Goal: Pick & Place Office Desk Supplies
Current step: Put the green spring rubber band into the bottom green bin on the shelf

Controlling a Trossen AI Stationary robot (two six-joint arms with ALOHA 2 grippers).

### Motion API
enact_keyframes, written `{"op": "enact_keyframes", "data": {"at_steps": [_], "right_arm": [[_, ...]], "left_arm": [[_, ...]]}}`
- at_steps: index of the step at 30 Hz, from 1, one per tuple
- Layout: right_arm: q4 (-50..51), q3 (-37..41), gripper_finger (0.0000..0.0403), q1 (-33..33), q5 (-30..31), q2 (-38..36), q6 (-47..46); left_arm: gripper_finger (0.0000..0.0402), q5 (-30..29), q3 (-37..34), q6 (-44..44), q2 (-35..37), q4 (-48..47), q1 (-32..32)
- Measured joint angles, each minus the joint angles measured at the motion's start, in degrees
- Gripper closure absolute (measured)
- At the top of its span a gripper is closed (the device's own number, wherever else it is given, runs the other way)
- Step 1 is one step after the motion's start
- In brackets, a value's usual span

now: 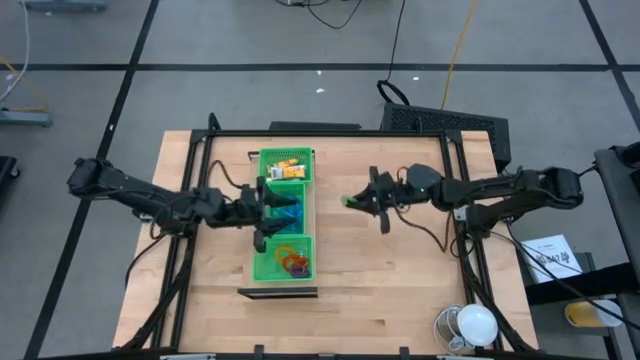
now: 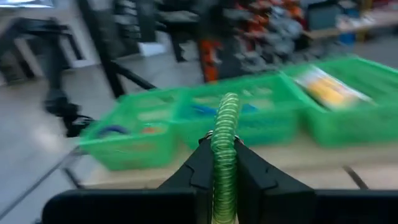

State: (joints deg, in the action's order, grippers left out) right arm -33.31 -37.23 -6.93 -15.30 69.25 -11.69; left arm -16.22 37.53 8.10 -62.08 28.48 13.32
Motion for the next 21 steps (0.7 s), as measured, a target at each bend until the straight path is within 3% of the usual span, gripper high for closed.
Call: {"op": "enact_keyframes", "data": {"at_steps": [7, 21], "right_arm": [[-5.36, 0.00, 0.0379, 5.74, 0.08, 0.00, 4.14], [-5.84, -0.06, 0.0380, 7.81, 0.21, 0.00, 6.85]], "left_arm": [[0.0176, 10.20, 9.22, 0.07, -10.63, -1.26, -3.35], [0.0176, 12.03, 21.69, 1.56, -26.85, -1.76, -6.95]]}}
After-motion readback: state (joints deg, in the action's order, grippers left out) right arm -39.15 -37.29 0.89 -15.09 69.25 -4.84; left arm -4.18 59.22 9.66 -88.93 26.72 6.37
